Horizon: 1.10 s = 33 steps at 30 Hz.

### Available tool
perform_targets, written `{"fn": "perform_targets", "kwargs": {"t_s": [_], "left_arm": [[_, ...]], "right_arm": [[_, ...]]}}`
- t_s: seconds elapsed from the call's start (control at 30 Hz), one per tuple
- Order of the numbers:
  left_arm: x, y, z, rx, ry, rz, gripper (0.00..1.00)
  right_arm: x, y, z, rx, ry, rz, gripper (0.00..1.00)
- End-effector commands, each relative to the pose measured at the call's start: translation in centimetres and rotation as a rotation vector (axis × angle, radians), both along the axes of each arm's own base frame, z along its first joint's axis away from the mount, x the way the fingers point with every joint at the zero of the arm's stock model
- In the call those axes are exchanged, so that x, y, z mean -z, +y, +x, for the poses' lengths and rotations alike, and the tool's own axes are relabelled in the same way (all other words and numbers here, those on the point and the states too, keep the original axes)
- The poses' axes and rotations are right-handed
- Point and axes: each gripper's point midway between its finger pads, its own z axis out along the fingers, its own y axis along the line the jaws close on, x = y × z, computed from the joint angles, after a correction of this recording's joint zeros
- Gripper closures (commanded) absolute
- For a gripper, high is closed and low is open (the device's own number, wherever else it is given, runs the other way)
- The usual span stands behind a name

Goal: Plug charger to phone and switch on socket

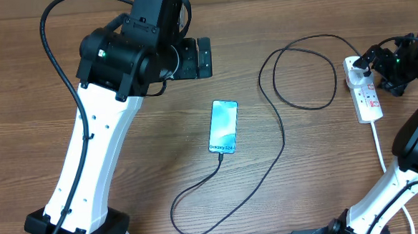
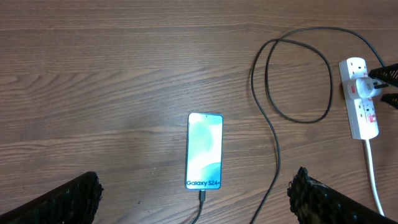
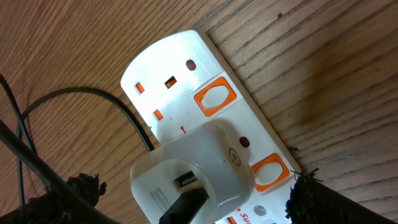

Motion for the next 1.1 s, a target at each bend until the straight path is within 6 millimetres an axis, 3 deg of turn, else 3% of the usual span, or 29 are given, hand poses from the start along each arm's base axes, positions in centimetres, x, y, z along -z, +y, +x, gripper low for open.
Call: {"fn": "perform_targets", "kwargs": {"t_s": [0.0,0.57,1.07], "left_arm": [[0.1,0.2,0.2,0.000,-0.007,0.021,0.01],[0.1,0.2,0.2,0.000,-0.007,0.020,0.00],[0.1,0.2,0.2,0.000,-0.007,0.020,0.01]], "right_arm": [[0.7,0.3,-0.1,-0.012,0.011,0.010,0.00],[0.7,0.3,0.0,-0.013,0.005,0.006,0.00],[0.9,1.7,1.2,-0.071,-0.011,-0.027,0.00]]}}
